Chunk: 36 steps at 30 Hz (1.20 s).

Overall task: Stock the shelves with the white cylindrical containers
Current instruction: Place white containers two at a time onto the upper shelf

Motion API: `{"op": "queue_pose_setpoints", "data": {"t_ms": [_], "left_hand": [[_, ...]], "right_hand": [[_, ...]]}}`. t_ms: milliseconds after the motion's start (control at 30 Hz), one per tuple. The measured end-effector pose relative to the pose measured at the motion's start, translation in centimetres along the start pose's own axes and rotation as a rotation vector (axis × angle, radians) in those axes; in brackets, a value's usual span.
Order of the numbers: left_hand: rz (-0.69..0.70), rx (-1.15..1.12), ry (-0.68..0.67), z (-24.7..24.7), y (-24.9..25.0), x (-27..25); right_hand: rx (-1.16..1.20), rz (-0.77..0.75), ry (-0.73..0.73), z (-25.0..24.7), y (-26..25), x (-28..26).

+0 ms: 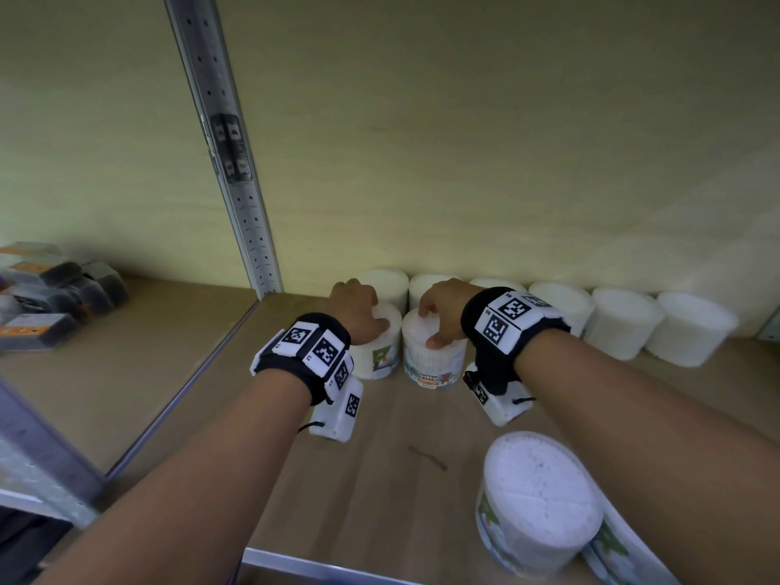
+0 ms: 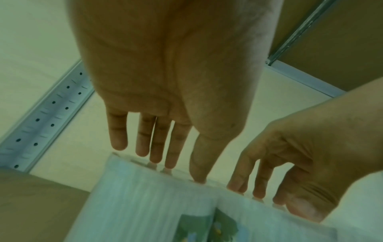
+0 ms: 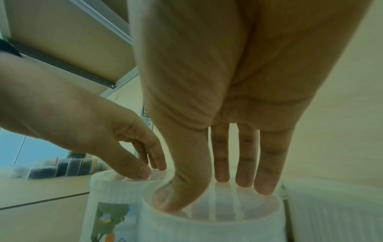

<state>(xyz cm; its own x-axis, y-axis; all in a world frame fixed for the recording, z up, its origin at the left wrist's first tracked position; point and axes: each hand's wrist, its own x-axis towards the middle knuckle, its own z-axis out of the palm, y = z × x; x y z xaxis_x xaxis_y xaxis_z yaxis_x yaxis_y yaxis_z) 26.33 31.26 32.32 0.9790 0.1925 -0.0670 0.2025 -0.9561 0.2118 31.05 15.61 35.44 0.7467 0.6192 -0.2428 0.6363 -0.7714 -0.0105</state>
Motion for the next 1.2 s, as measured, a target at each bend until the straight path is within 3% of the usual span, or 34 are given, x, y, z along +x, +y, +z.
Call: {"op": "queue_pose_setpoints", "data": {"t_ms": [200,600,900,1200], "left_hand": [[0.032,-0.015,-0.004,-0.2,0.0,0.2],[0.199,-0.04,-0.187,-1.4,-0.6,0.4],[0.035,0.022,-0.039,0.1,-0.3,0.6],[0.144,-0.04,-0.071,-0.4,-0.5,0.4]], "right_hand": [[0.001,-0.003,-0.001,-0.1,0.0,0.0],[0.006,-0.002,0.002,-0.1,0.0,-0.2],[-0.001,0.002,0.001,0.0,0.0,-0.1],[0.004,-0.002,-0.004,-0.1,0.0,0.0]]}}
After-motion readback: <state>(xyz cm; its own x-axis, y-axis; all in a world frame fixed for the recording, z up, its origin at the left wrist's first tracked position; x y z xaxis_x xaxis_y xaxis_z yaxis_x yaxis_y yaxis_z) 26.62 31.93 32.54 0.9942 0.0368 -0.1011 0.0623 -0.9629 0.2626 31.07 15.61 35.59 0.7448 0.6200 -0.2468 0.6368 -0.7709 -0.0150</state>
